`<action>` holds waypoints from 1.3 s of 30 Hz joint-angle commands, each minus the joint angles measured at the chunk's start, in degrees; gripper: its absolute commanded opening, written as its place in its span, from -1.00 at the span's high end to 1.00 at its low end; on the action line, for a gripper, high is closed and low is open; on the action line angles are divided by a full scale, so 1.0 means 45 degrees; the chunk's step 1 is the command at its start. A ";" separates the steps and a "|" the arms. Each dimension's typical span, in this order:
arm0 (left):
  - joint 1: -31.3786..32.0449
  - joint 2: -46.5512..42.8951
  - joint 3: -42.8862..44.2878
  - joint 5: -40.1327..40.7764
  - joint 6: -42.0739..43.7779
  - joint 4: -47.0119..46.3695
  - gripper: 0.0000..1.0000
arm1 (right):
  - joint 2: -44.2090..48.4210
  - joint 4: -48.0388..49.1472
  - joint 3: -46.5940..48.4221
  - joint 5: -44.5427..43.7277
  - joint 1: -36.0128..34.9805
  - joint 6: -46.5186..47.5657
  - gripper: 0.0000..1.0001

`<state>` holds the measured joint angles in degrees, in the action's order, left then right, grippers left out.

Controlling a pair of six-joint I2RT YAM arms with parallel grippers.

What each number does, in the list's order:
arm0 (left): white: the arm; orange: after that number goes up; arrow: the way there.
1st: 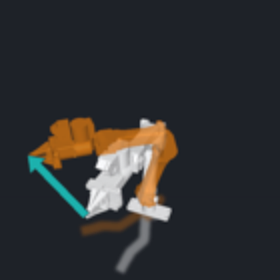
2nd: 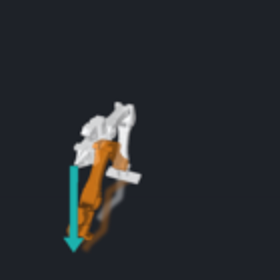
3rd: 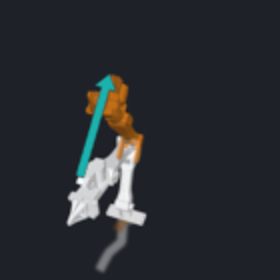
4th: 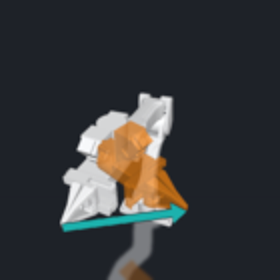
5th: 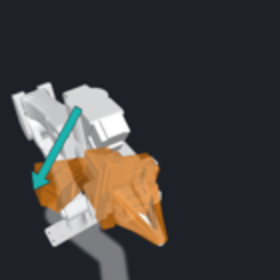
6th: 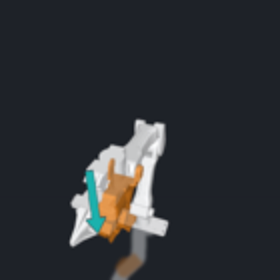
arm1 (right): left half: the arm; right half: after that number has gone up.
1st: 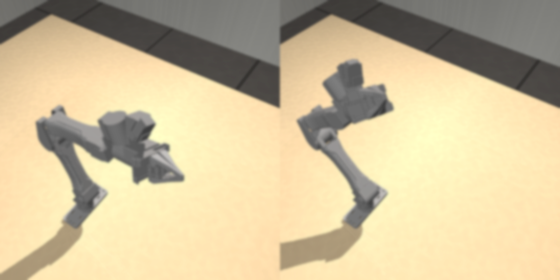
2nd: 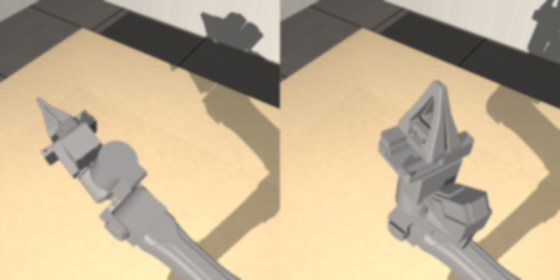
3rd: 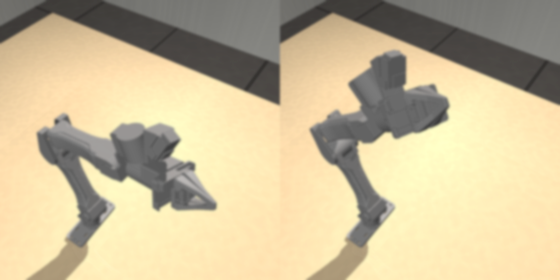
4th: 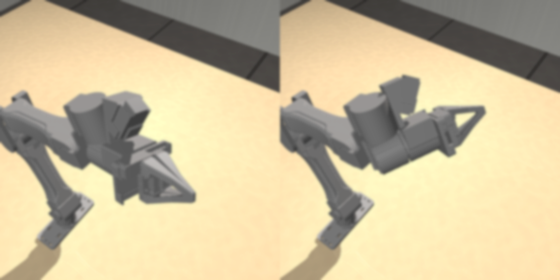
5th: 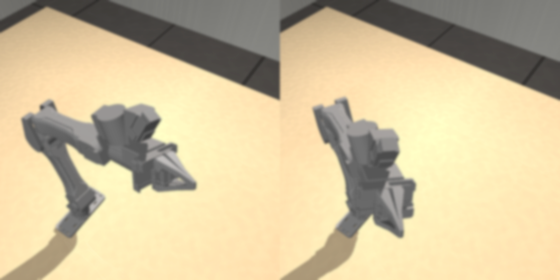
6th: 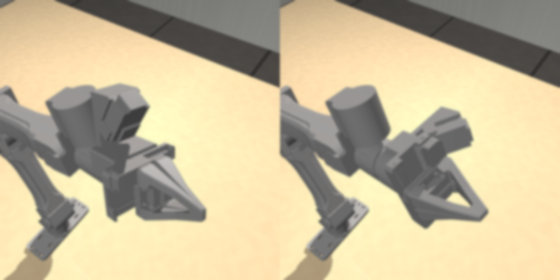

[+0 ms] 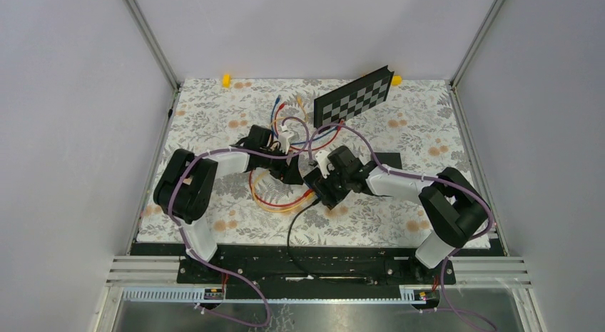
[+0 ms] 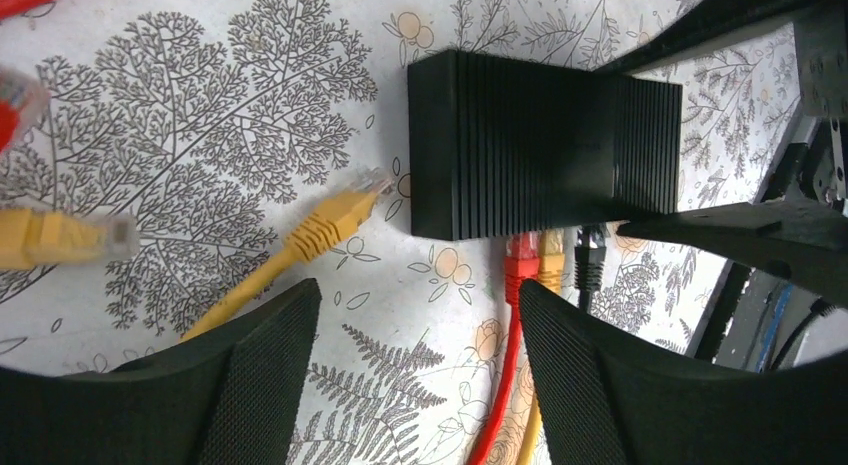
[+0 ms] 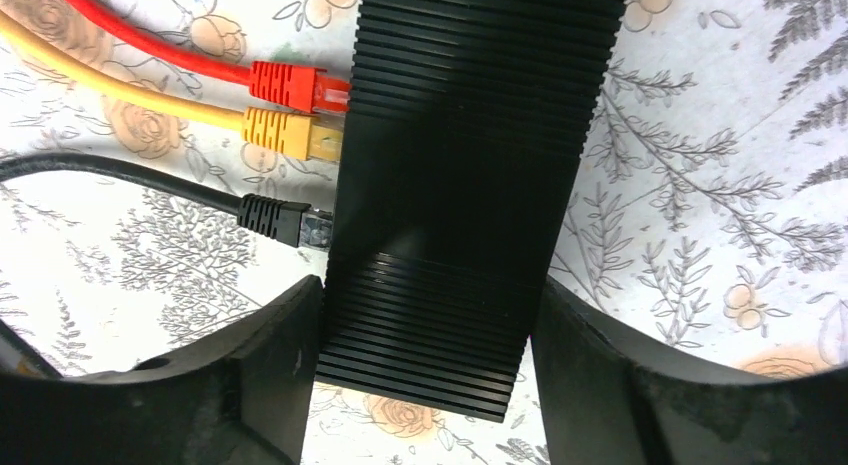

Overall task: Pull the plug from the switch port
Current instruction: Pull the connector from the switch port.

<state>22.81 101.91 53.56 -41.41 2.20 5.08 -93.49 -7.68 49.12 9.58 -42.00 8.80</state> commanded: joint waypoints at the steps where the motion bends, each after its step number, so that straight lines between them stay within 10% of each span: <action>1: -0.0029 0.0860 0.0368 -0.1074 -0.0337 0.0287 -0.46 | -0.0274 0.0058 0.0481 -0.0996 -0.0062 -0.0034 -0.05; 14: -0.0244 0.2432 0.0861 -0.3247 -0.2463 -0.0856 -0.22 | -0.0083 0.0372 0.0946 -0.1805 0.0488 -0.0455 0.82; 39: 0.0058 0.4670 0.0631 -0.3560 -0.7258 -0.6659 0.01 | 0.0221 0.0555 0.0630 0.0860 0.1801 -0.1080 1.00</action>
<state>22.74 120.22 57.39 -63.16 -29.74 -21.93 -94.85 -7.01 51.53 10.61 -34.76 5.10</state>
